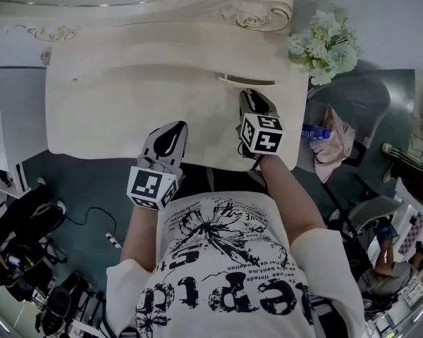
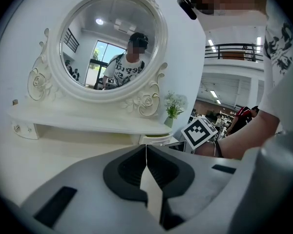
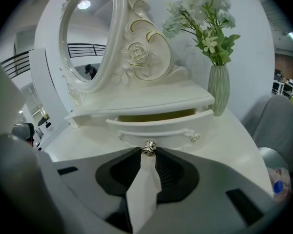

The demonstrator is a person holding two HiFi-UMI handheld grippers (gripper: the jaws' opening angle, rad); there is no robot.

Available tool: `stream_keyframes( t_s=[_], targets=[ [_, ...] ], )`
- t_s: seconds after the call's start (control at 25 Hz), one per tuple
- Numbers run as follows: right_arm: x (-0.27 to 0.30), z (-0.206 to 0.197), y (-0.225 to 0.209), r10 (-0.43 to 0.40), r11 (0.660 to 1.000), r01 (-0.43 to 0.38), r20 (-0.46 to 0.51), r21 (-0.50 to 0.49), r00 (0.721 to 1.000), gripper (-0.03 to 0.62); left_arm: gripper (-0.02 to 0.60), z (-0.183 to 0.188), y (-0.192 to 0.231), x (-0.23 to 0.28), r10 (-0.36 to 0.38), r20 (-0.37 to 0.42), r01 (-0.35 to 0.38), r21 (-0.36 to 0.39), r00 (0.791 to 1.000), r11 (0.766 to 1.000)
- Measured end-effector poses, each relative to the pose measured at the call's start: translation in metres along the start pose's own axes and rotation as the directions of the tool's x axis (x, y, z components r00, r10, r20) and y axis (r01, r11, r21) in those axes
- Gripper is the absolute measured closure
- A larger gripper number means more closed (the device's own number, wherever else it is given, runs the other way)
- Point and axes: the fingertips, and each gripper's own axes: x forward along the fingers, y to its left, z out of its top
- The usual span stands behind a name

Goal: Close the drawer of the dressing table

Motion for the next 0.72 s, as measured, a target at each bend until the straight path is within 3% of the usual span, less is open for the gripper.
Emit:
stream_keyframes(
  t_s=[0.72],
  targets=[
    [0.024, 0.029, -0.006, -0.045, 0.999, 0.045, 0.000, -0.018, 0.999, 0.488, 0.561, 0.006, 0.018, -0.009, 0.066, -0.004, -0.066, -0.001, 0.998, 0.998]
  ],
)
